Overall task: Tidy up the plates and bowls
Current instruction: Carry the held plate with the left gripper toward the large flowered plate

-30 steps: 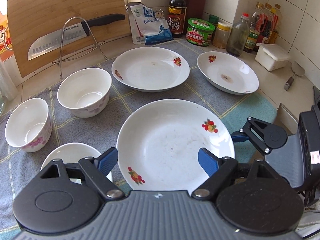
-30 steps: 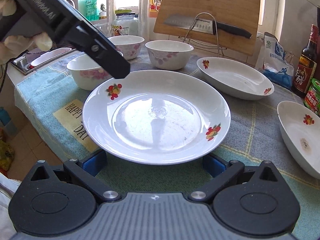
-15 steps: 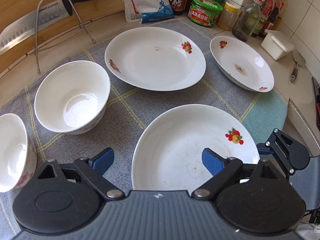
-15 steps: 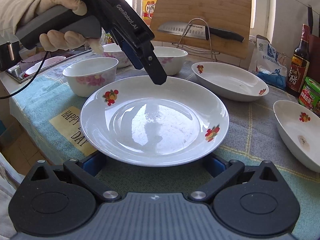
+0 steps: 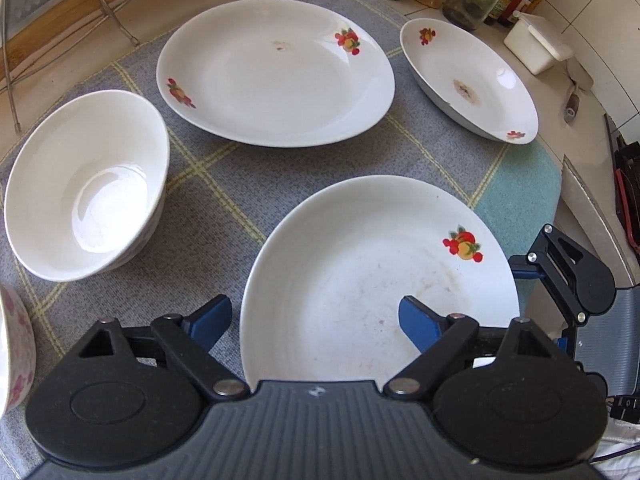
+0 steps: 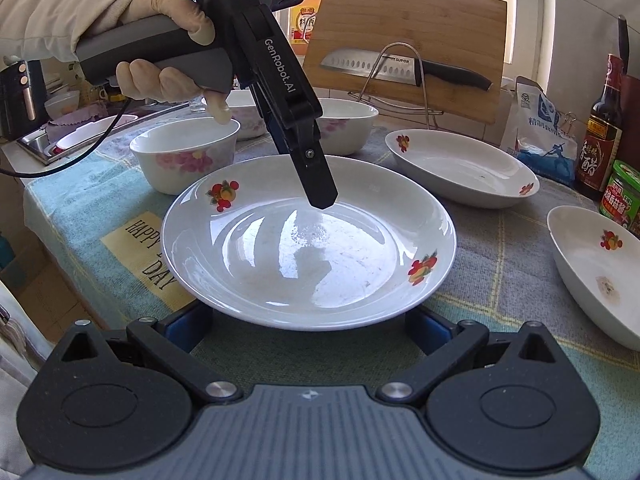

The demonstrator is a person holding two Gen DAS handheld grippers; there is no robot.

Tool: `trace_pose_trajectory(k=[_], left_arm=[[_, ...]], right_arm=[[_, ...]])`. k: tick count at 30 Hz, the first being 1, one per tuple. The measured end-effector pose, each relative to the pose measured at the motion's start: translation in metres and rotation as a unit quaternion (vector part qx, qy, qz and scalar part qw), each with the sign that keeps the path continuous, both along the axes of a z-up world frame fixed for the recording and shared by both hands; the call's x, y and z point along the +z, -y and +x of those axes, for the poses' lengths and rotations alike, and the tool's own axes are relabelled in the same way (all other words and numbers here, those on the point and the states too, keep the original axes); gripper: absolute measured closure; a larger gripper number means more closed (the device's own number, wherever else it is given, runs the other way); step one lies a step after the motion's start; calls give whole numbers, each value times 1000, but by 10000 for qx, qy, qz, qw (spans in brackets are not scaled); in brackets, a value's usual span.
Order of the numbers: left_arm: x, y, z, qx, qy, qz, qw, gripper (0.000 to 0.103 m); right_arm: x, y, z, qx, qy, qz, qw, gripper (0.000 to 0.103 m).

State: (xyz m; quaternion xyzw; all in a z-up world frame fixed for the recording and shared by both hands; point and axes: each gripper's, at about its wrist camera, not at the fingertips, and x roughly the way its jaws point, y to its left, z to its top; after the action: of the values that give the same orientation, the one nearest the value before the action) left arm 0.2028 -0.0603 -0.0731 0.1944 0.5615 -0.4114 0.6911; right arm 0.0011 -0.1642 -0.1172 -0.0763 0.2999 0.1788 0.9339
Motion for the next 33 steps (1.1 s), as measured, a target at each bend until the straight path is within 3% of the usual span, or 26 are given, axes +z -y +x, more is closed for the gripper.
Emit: trace_pose_trajectory(k=[8, 22, 33], left_arm=[[-6, 7, 3, -208, -240, 69, 9995, 15], [-5, 9, 9, -174, -466, -23, 9988, 20], [-5, 9, 10, -239, -456, 5, 9987, 20]], right_arm=[[-1, 0, -1, -41, 34, 3, 10000, 0], [4, -5, 6, -38, -149, -156, 9998, 0], [9, -6, 9, -25, -398, -235, 9989, 0]])
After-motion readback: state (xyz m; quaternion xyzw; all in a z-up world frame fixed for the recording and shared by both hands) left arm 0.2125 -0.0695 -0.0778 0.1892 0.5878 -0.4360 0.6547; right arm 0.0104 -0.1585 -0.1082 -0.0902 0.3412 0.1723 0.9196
